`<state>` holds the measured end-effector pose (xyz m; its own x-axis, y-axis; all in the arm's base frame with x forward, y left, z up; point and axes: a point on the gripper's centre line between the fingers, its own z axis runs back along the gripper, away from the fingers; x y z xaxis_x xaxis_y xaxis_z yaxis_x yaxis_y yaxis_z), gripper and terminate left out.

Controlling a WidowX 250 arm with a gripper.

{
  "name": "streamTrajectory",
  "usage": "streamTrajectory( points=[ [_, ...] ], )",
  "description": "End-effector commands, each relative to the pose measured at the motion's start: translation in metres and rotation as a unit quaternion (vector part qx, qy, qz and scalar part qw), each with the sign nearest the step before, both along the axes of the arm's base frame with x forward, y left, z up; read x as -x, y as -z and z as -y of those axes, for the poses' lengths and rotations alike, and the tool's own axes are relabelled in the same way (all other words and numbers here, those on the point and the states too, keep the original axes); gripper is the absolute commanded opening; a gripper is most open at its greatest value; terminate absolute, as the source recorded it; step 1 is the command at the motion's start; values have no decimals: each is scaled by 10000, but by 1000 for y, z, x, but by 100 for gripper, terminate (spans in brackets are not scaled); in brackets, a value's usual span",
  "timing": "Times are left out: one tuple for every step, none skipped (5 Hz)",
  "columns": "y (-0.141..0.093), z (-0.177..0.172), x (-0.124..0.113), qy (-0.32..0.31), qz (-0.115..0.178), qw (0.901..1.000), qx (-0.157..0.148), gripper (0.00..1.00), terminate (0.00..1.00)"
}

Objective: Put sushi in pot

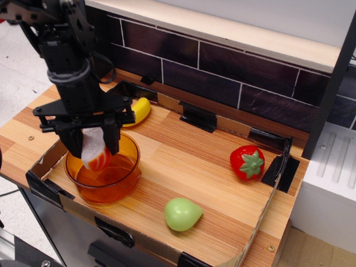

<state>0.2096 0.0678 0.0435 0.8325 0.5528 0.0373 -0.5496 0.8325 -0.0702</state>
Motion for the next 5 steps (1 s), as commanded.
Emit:
streamTrajectory(
  points=[
    [8, -2, -6, 40, 74, 9996, -253, 0, 0],
    [10, 0, -5, 55, 107, 9994, -310, 0, 0],
    [10, -1, -5, -31, 17, 9994, -352, 100, 0],
    [-1, 0, -4, 98, 126, 9992, -371, 100, 0],
    [-38, 0, -5, -171, 455, 9987, -132, 100, 0]
  ],
)
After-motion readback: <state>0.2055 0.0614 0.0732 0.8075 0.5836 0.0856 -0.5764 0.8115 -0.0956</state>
